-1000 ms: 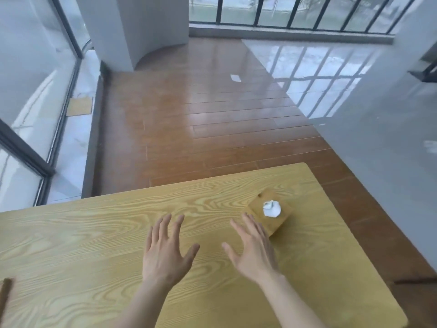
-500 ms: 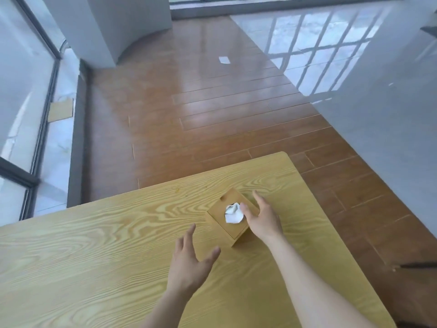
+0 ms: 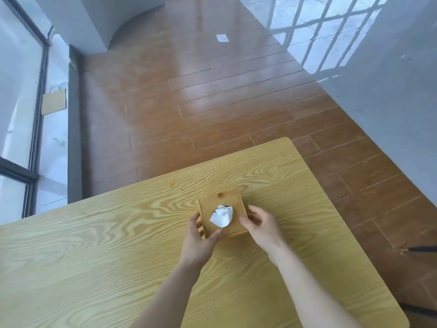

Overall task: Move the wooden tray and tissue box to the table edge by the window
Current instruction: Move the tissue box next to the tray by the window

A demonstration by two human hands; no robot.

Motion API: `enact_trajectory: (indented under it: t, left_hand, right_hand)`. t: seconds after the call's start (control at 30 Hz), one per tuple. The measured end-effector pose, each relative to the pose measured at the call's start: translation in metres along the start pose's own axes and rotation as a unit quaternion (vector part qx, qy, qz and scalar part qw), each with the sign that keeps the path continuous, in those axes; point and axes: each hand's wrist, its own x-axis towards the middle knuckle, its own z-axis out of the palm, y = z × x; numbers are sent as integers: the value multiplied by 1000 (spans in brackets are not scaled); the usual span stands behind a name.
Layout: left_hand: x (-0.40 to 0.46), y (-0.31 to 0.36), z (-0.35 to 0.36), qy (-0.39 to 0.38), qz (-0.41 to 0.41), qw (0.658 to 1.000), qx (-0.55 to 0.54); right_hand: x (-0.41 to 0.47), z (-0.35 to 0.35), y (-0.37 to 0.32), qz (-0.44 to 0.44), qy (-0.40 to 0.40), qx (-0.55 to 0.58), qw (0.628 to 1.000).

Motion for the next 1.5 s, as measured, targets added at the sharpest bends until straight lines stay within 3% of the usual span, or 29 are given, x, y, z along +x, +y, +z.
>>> enact_trajectory:
  t: [0.4, 0.8, 1.17, 1.5]
  left_hand:
    - [-6, -10, -26, 31, -9, 998, -49]
    - [-42, -6, -150, 48, 48, 992, -101]
    - [-72, -57, -360, 104, 100, 976, -161]
    - [-73, -133, -554, 194, 76, 955, -213]
  right_hand:
    - [-13, 29, -8, -29, 19, -33, 999]
    - [-62, 113, -78, -85, -3, -62, 994]
    - [-133, 307, -147, -125, -36, -85, 988]
    - [-177, 524, -193, -134, -100, -117, 979]
